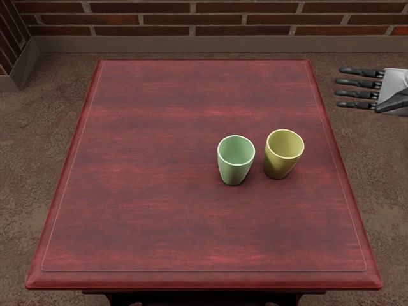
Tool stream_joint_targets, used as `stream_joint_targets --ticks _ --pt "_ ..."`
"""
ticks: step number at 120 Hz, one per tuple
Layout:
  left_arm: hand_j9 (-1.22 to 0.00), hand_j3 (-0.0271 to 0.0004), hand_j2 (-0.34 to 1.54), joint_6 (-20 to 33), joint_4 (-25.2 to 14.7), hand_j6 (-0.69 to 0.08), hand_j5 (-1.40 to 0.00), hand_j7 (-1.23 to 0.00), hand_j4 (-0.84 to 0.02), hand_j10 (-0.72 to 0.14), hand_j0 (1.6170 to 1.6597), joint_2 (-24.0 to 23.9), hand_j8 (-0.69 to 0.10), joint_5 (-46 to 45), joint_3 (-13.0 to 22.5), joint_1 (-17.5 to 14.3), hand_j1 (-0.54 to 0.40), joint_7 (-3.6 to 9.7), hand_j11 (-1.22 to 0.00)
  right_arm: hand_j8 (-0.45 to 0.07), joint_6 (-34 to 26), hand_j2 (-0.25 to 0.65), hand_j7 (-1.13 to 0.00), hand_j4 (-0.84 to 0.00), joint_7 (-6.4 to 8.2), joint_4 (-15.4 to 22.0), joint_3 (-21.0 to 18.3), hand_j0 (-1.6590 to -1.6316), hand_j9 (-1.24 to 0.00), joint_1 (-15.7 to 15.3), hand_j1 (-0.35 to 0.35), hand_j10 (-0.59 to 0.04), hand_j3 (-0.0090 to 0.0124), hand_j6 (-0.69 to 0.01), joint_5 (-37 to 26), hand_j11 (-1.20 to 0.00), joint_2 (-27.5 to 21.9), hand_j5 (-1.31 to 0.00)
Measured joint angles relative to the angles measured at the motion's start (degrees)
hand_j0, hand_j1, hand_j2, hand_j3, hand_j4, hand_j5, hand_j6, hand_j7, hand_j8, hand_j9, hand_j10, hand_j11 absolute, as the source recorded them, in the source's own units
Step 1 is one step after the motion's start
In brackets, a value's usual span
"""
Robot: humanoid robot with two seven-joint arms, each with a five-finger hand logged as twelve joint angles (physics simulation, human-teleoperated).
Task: Pick up cup and place in cup with right hand
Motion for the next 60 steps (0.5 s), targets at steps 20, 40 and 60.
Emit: stream_joint_targets --ticks 20,40,60 --pt "0.00 -0.0001 0.00 0.00 0.00 0.000 0.00 0.00 0.000 0.000 1.6581 0.00 0.000 0.00 0.00 0.00 0.349 0.00 0.00 0.005 0.00 0.000 0.00 0.000 0.00 -0.01 0.09 -1.6580 0.00 0.57 -0.349 0.004 0.0000 0.006 -0.15 0.00 1.26 0.00" --pt "0.00 -0.0001 0.00 0.00 0.00 0.000 0.00 0.00 0.000 0.000 1.6581 0.00 0.000 0.00 0.00 0.00 0.349 0.00 0.00 0.005 0.00 0.000 0.00 0.000 0.00 0.19 -0.02 -1.6580 0.00 8.32 -0.349 0.003 0.0000 0.006 -9.38 0.00 8.07 0.00" --pt "0.00 -0.0001 0.00 0.00 0.00 0.000 0.00 0.00 0.000 0.000 1.6581 0.00 0.000 -0.01 0.01 0.00 0.349 0.00 0.00 0.003 -0.01 0.000 0.00 0.000 0.00 10.85 0.21 -1.6581 0.00 13.97 -0.349 0.002 0.0000 0.003 -24.86 0.00 10.89 0.00"
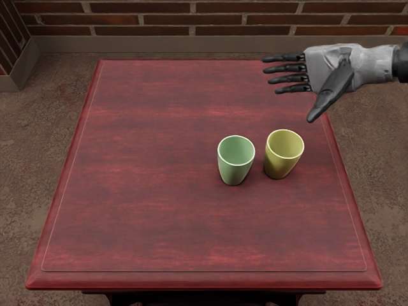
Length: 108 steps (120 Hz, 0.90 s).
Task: Pick up cup and place in cup with right hand
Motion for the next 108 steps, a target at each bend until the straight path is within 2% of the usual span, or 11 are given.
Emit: stream_joint_targets --ticks 9,15,22,30,38,49,73,94,108 --pt "0.00 -0.0001 0.00 0.00 0.00 0.000 0.00 0.00 0.000 0.000 1.6581 0.00 0.000 0.00 0.00 0.00 0.349 0.00 0.00 0.001 -0.66 0.000 0.00 0.000 0.00 11.69 0.18 -1.6581 0.00 2.55 -0.349 0.001 0.0000 0.002 -7.31 0.00 -1.68 0.00" --pt "0.00 -0.0001 0.00 0.00 0.01 0.000 0.00 0.00 0.000 0.000 1.6581 0.00 0.000 0.00 0.01 0.00 0.349 0.00 0.00 0.001 -4.18 0.000 0.00 -0.001 0.00 18.19 0.21 -1.6581 0.00 3.74 -0.349 0.001 0.0000 0.001 -11.53 0.00 -2.60 0.00" --pt "0.00 -0.0001 0.00 0.00 0.00 0.000 0.00 0.00 0.000 0.000 1.6581 0.00 0.000 0.00 0.01 0.00 0.349 0.00 0.00 0.000 -8.32 0.000 0.00 -0.001 0.00 22.99 -0.15 -1.6581 0.00 4.57 -0.349 0.000 0.0000 0.000 -16.79 0.00 -2.83 0.00" --pt "0.00 0.0000 0.00 0.00 0.00 0.000 0.00 0.00 0.000 0.000 1.6581 0.00 0.000 0.00 0.01 0.00 0.349 0.00 0.00 0.000 -12.85 0.000 0.00 -0.001 0.00 26.01 -1.16 -1.6581 0.00 5.10 -0.349 0.000 0.0000 0.000 -24.10 0.00 -0.89 0.00" --pt "0.00 0.0000 0.00 0.00 0.00 0.000 0.00 0.00 0.000 0.000 1.6581 0.00 0.000 0.00 0.01 0.00 0.349 0.00 0.00 -0.001 -15.29 0.000 0.00 -0.001 0.00 27.60 -1.69 -1.6581 0.00 5.44 -0.349 0.000 0.0000 -0.001 -29.25 0.00 2.01 0.00" --pt "0.00 0.0000 0.00 0.00 0.00 0.000 0.00 0.00 0.000 0.000 1.6581 0.00 0.000 -0.01 0.01 0.00 0.349 0.00 0.00 -0.001 -16.56 0.000 0.00 -0.001 0.00 28.64 -3.60 -1.6581 0.00 5.58 -0.349 -0.001 0.0000 -0.001 -32.62 0.00 4.77 0.00" --pt "0.00 0.0000 0.00 0.00 0.00 0.000 0.00 0.00 0.000 0.000 1.6581 0.00 0.000 -0.01 0.01 0.00 0.349 0.00 0.00 -0.003 -20.18 0.000 0.00 -0.003 0.00 29.26 -5.60 -1.6581 0.00 3.94 -0.347 -0.003 0.0000 -0.004 -39.55 0.00 6.96 0.00" --pt "0.00 0.0000 0.00 0.00 0.00 0.000 0.00 0.00 0.000 0.000 1.6581 0.00 0.000 0.00 0.01 0.00 0.349 0.00 0.00 -0.004 -30.91 0.000 0.00 -0.004 0.00 29.35 -10.81 -1.6581 0.00 2.26 -0.347 -0.004 0.0000 -0.005 -47.52 0.00 9.28 0.00" --pt "0.00 0.0000 0.00 0.00 0.00 0.000 0.00 0.00 0.000 0.000 1.6581 0.00 0.000 0.00 0.01 0.00 0.349 0.00 0.00 -0.003 -34.34 0.001 0.00 -0.003 0.00 29.36 -12.69 -1.6581 0.00 0.39 -0.348 -0.003 0.0000 -0.004 -49.58 0.00 10.61 0.00"
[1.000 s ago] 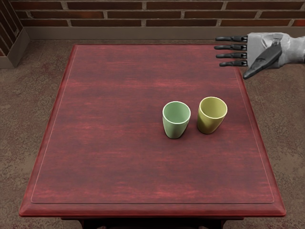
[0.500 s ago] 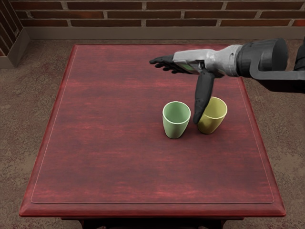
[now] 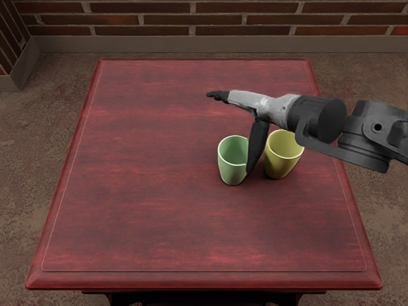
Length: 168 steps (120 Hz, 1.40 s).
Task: Pick up cup and place in cup with right hand
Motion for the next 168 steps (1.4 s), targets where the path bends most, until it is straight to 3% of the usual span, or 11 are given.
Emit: stream_joint_targets --ticks 27,56,147,168 --pt "0.00 0.0000 0.00 0.00 0.00 0.000 0.00 0.00 0.000 0.000 1.6581 0.00 0.000 0.00 0.00 0.00 0.349 0.00 0.00 -0.003 -5.13 0.001 0.00 -0.002 0.00 0.01 -0.84 -1.6581 0.00 -3.53 -0.349 -0.002 0.0000 -0.003 -4.93 0.00 2.33 0.00" --pt "0.00 0.0000 0.00 0.00 0.00 0.000 0.00 0.00 0.000 0.000 1.6581 0.00 0.000 0.00 0.00 0.00 0.349 0.00 0.00 -0.007 -7.00 0.000 -0.01 -0.007 0.00 0.01 -0.94 -1.6581 -0.01 -6.42 -0.344 -0.006 0.0000 -0.008 -6.14 -0.01 2.59 -0.01" --pt "0.00 0.0000 0.00 0.00 0.01 0.000 0.00 0.00 0.000 0.000 1.6581 0.00 0.000 0.00 0.00 0.00 0.349 0.00 0.00 -0.236 -9.83 -0.045 -0.30 -0.235 0.00 0.01 -0.95 -1.6581 -0.30 -9.58 -0.070 -0.235 0.0000 -0.236 -8.46 -0.30 2.97 -0.30" --pt "0.00 0.0000 0.00 0.00 0.00 0.000 0.00 0.00 0.000 0.000 1.6581 0.00 0.000 0.00 0.00 0.00 0.349 0.00 0.00 -0.268 -9.80 -0.051 -0.35 -0.267 0.00 0.01 -0.95 -1.6581 -0.35 -9.89 -0.032 -0.267 0.0000 -0.268 -8.46 -0.35 2.97 -0.35"
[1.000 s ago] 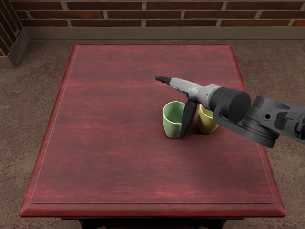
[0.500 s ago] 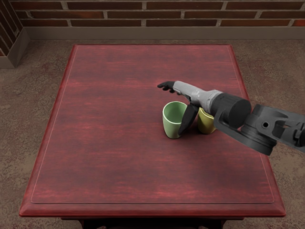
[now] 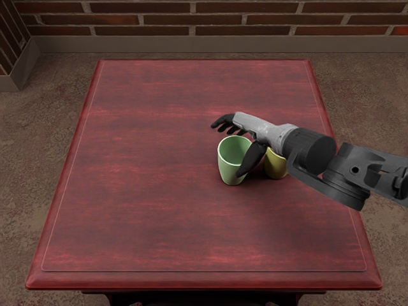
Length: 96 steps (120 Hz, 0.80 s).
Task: Pick up cup and place in cup with right hand
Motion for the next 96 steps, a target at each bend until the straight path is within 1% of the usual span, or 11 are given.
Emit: stream_joint_targets --ticks 28,34,51,63,68,77,82,87,92,93,96 --pt "0.00 0.0000 0.00 0.00 0.00 0.000 0.00 0.00 0.000 0.000 1.6581 0.00 0.000 0.00 0.00 0.00 0.349 0.00 0.00 -0.285 0.05 -0.055 -0.37 -0.285 0.00 0.00 -0.01 -1.6581 -0.37 -0.94 -0.010 -0.285 0.0000 -0.286 0.00 -0.37 -0.05 -0.37" --pt "0.00 0.0000 0.00 0.00 0.00 0.000 0.00 0.00 0.000 0.000 1.6581 0.00 0.000 0.00 0.00 0.00 0.349 0.00 0.00 -0.297 0.06 -0.057 -0.38 -0.299 0.00 0.00 0.00 -1.6580 -0.38 -1.00 0.004 -0.298 0.0000 -0.299 -0.03 -0.38 -0.08 -0.38" --pt "0.00 0.0000 0.00 0.00 0.00 0.000 0.00 0.00 0.000 0.000 1.6581 0.00 0.000 0.00 0.00 0.00 0.349 0.00 0.00 -0.278 0.05 -0.062 -0.43 -0.337 0.00 0.00 0.02 -1.6580 -0.42 -1.02 0.042 -0.321 0.0000 -0.334 -0.06 -0.43 -0.02 -0.42" --pt "0.00 0.0000 0.00 0.00 0.00 0.000 0.00 0.00 0.000 0.000 1.6581 0.00 0.000 0.00 0.00 0.00 0.349 0.00 0.00 -0.297 0.04 -0.065 -0.46 -0.364 0.00 0.00 0.02 -1.6580 -0.45 -1.01 0.068 -0.332 0.0000 -0.359 -0.10 -0.46 0.01 -0.45" --pt "0.00 -0.0001 0.00 0.00 0.00 0.000 0.00 0.00 0.000 0.000 1.6581 0.00 0.000 0.00 0.00 0.00 0.349 0.00 0.00 -0.302 0.04 -0.061 -0.47 -0.374 0.00 0.00 0.02 -1.6579 -0.46 -1.04 0.075 -0.325 0.0000 -0.369 -0.11 -0.47 -0.01 -0.46" --pt "0.00 -0.0001 0.00 0.00 0.00 0.000 0.00 0.00 0.000 0.000 1.6581 0.00 0.000 0.00 -0.01 0.00 0.349 0.00 0.00 -0.290 0.06 -0.062 -0.48 -0.387 0.00 0.00 0.02 -1.6575 -0.48 -1.08 0.080 -0.305 0.0000 -0.384 -0.11 -0.49 -0.01 -0.47" --pt "0.00 -0.0001 0.00 0.00 0.00 0.000 0.00 0.00 0.000 0.000 1.6581 0.00 0.000 0.00 -0.01 0.00 0.349 0.00 0.00 -0.280 0.06 -0.077 -0.49 -0.394 0.00 0.01 0.03 -1.6568 -0.48 -1.18 0.080 -0.296 -0.0011 -0.377 -0.17 -0.49 0.01 -0.48" --pt "0.00 -0.0001 0.00 0.00 0.00 0.000 0.00 0.00 0.000 0.000 1.6581 0.00 0.000 0.00 -0.01 0.00 0.349 0.00 0.00 -0.261 0.04 -0.094 -0.50 -0.407 0.00 0.02 0.05 -1.6558 -0.48 -1.36 0.083 -0.291 -0.0029 -0.369 -0.32 -0.49 0.04 -0.48" --pt "0.00 -0.0002 0.00 0.00 -0.01 0.000 0.00 0.00 0.000 0.000 1.6581 0.00 0.000 0.01 -0.02 0.00 0.349 0.00 0.00 -0.266 0.03 -0.101 -0.50 -0.421 0.00 0.03 0.10 -1.6548 -0.48 -1.49 0.083 -0.286 -0.0033 -0.367 -0.49 -0.49 0.06 -0.47" --pt "0.00 -0.0002 0.00 0.00 -0.01 0.000 0.00 0.00 0.000 0.000 1.6581 0.00 0.000 0.01 -0.02 0.00 0.349 0.00 0.00 -0.260 0.02 -0.102 -0.50 -0.423 0.00 0.03 0.11 -1.6545 -0.47 -1.51 0.083 -0.293 -0.0037 -0.369 -0.51 -0.49 0.06 -0.47" --pt "0.00 -0.0002 0.00 0.00 -0.01 0.000 0.00 0.00 0.000 0.000 1.6581 0.00 0.000 0.01 -0.02 0.00 0.349 0.00 0.00 -0.269 0.02 -0.106 -0.50 -0.430 0.01 0.04 0.13 -1.6538 -0.47 -1.56 0.082 -0.299 -0.0040 -0.370 -0.57 -0.48 0.07 -0.47"
